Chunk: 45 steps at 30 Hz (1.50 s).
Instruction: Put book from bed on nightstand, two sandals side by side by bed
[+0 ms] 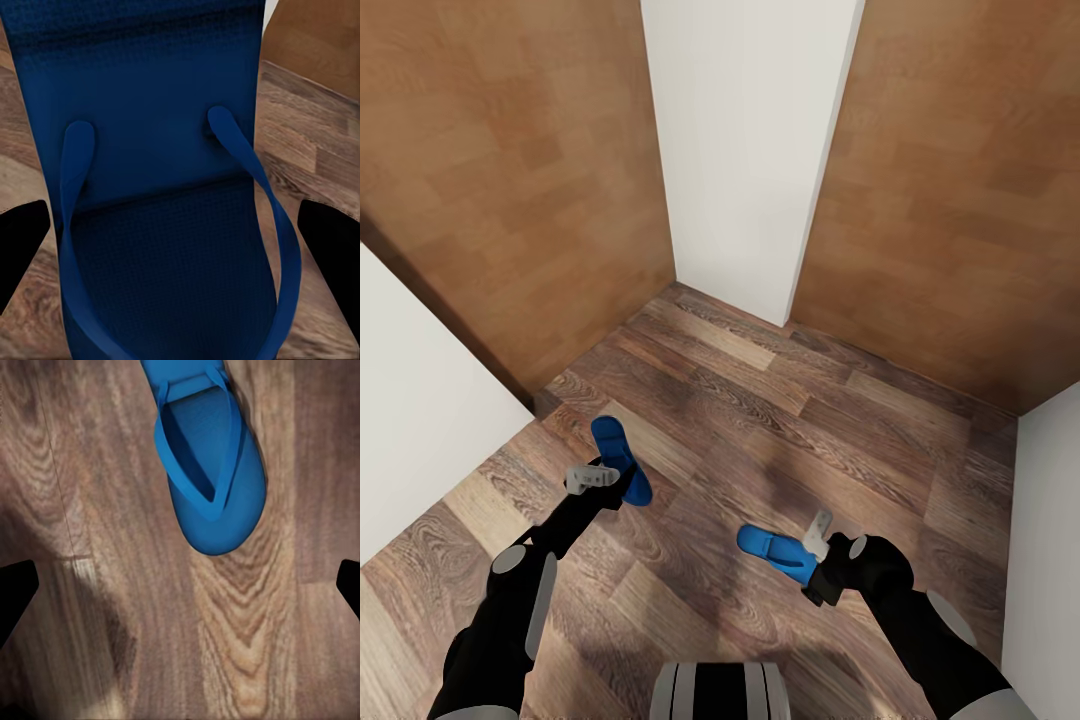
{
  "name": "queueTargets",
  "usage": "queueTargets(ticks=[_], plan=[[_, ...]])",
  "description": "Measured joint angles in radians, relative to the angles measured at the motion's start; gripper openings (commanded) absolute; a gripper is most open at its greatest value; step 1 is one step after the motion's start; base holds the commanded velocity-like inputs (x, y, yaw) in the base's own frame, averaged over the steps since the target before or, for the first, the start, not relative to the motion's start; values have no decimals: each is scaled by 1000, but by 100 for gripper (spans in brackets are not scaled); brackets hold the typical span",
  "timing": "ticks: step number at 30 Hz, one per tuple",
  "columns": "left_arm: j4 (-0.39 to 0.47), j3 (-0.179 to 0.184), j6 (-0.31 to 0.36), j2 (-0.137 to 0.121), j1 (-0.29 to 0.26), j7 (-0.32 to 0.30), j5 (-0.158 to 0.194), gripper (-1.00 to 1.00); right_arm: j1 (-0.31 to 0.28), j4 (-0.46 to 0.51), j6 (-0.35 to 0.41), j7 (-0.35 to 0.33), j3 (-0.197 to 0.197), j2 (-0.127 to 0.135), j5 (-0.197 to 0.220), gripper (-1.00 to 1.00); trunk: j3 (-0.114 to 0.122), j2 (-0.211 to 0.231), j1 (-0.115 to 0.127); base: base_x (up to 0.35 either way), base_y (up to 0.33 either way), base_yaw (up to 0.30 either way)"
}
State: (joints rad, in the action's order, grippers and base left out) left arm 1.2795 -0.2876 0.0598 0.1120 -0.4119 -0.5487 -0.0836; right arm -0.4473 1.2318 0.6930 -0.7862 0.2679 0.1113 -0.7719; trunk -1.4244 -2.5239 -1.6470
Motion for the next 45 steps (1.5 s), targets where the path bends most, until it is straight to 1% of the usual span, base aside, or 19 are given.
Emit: queueTargets(ticks=[23, 25, 27, 30, 32, 37, 45], plan=[[-1, 0, 0, 0, 0, 0, 0, -100, 0, 5, 0, 2, -1, 1, -1, 100, -89, -5, -10, 0, 0, 0], [-1, 0, 0, 0, 0, 0, 0, -100, 0, 5, 0, 15, -2, 1, -15, 100, -97, -6, -11, 0, 0, 0], [-1, 1, 0, 0, 0, 0, 0, -100, 0, 5, 0, 39, -2, 0, -44, 100, -104, -6, -12, 0, 0, 0], [-1, 0, 0, 0, 0, 0, 0, -100, 0, 4, -1, 75, 0, -1, -114, 100, -116, -7, -13, 0, 0, 0], [-1, 0, 0, 0, 0, 0, 0, -100, 0, 4, -1, 83, 0, -2, -137, 100, -124, -8, -14, 0, 0, 0], [-1, 0, 0, 0, 0, 0, 0, -100, 0, 5, -1, 87, 0, -6, -152, 100, -143, -9, -17, 0, 0, 0], [-1, 1, 0, 0, 0, 0, 0, -100, 0, 5, 0, 89, 0, -9, -157, 100, -174, -11, -20, 0, 0, 0]])
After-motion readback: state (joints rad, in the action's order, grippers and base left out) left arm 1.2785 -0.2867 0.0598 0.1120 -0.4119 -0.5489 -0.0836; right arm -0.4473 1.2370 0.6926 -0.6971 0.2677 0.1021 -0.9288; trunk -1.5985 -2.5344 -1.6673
